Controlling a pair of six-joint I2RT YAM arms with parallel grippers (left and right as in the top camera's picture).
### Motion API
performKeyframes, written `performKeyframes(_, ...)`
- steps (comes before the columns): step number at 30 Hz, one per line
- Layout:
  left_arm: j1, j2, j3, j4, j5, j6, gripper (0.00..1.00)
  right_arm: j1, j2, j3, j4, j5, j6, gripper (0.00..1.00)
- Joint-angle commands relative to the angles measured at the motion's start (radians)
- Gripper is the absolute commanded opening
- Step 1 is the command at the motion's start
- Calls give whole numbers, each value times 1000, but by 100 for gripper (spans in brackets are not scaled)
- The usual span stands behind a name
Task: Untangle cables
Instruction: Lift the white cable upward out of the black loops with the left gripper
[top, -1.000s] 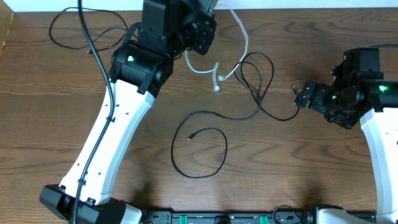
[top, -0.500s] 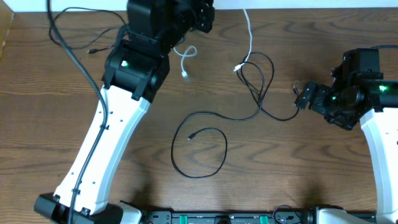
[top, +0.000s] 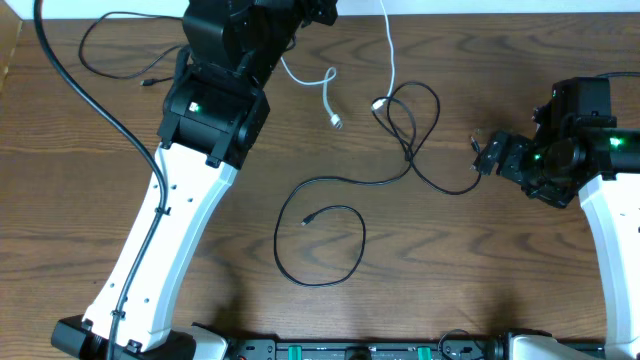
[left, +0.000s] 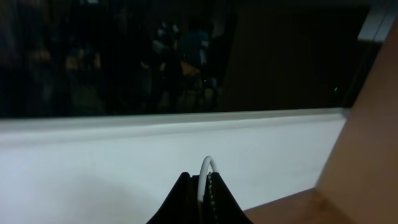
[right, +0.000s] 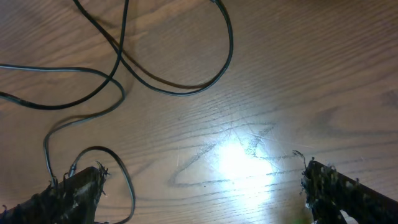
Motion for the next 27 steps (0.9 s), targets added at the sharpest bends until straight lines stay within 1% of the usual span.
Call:
performKeyframes(1,-1,-2,6,-13,13,-150,7,-2,1,6,-2,-14,-3,99)
performKeyframes(3,-1,5,6,-41,12,-93,8,-2,1,6,-3,-14,-3,99)
performKeyframes(6,-1,19,6,-95,13,43,8,-2,1,6,-4,-14,-6,99)
performKeyframes(7,-1,25,6,-121,13,117,8,-2,1,6,-5,-14,-6,99)
performKeyframes(9,-1,42,6,-213,13,317,8,-2,1,6,-5,-14,-7,99)
performKeyframes(10,-1,49,6,-248,14,346,7,-2,1,6,-5,-14,-7,99)
performKeyframes(11,-1,56,6,-270,27,340,7,-2,1,6,-5,-14,-8,99)
performKeyframes(13,-1,61,6,-272,145,278,7,-2,1,6,-1,-14,-14,99)
performKeyframes(14,-1,61,6,-242,207,229,7,-2,1,6,0,-15,-13,99)
performKeyframes(15,-1,61,6,-188,256,154,7,-2,1,6,0,-19,-13,99)
performKeyframes(20,1,61,6,108,268,-212,7,-2,1,6,-11,-44,-14,99)
performKeyframes(23,1,61,6,239,268,-372,7,-1,1,6,-12,-43,-14,99)
performKeyframes(27,8,58,6,322,268,-382,8,-1,1,6,-11,-43,-14,99)
